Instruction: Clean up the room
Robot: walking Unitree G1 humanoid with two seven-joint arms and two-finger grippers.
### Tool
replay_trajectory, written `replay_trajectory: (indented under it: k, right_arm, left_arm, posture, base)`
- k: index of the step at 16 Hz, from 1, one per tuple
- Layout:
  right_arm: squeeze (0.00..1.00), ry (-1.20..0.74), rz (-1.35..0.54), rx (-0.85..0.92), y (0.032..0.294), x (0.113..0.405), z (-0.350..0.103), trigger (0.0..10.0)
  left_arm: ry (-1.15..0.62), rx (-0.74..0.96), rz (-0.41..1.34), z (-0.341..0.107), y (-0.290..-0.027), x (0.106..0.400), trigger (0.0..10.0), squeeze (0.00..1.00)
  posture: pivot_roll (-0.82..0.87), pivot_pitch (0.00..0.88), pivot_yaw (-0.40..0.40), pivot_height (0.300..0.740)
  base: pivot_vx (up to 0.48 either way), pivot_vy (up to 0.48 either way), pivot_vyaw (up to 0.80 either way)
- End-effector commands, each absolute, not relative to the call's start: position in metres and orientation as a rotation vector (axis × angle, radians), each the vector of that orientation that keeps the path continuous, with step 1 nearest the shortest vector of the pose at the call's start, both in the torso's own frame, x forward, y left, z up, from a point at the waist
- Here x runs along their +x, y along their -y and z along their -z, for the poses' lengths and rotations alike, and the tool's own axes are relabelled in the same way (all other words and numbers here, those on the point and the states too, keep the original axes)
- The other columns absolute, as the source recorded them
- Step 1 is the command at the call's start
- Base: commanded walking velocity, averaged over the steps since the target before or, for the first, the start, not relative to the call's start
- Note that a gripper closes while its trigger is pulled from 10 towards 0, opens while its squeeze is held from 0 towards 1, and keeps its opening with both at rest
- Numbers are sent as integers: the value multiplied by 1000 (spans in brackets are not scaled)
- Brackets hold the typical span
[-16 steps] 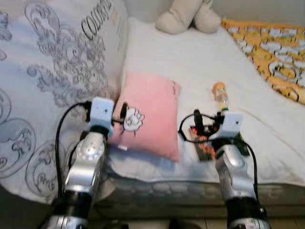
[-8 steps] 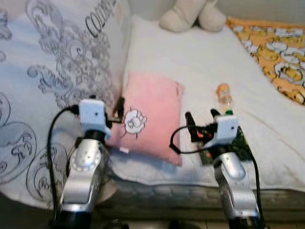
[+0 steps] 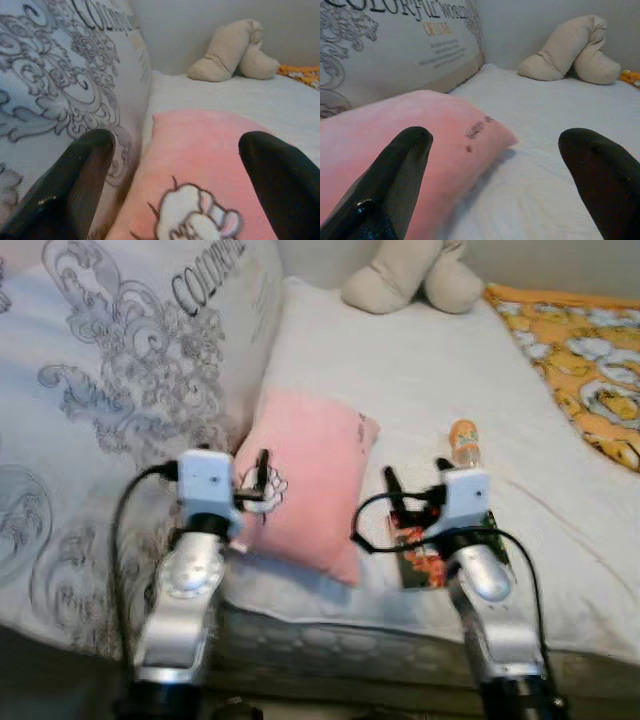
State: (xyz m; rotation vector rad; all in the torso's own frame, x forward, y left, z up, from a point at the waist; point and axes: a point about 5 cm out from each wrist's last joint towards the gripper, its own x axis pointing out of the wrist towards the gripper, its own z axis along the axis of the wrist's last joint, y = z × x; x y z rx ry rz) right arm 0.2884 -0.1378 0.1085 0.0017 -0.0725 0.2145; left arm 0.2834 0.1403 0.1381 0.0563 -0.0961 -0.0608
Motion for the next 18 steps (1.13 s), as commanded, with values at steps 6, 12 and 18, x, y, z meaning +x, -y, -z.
replay_trajectory:
  k: [6,12,18]
  right_arm:
    - [0,75,-227,-6,132,292,-112,10000]
    - [0,68,-240,-8,130,296,-110,10000]
    - [0,-115,-201,211,134,300,-88,10000]
  left_arm:
    - [104,100,38,-145,-159,296,10000,0]
    - [104,99,56,-145,-158,298,10000,0]
    - [10,112,50,-135,-174,314,10000,0]
  posture:
    - [-58,0,-10,740]
    - [-48,0,-13,740]
    - [-38,0,-23,740]
  base:
    - [160,0,0]
    - [480,0,0]
    - [240,0,0]
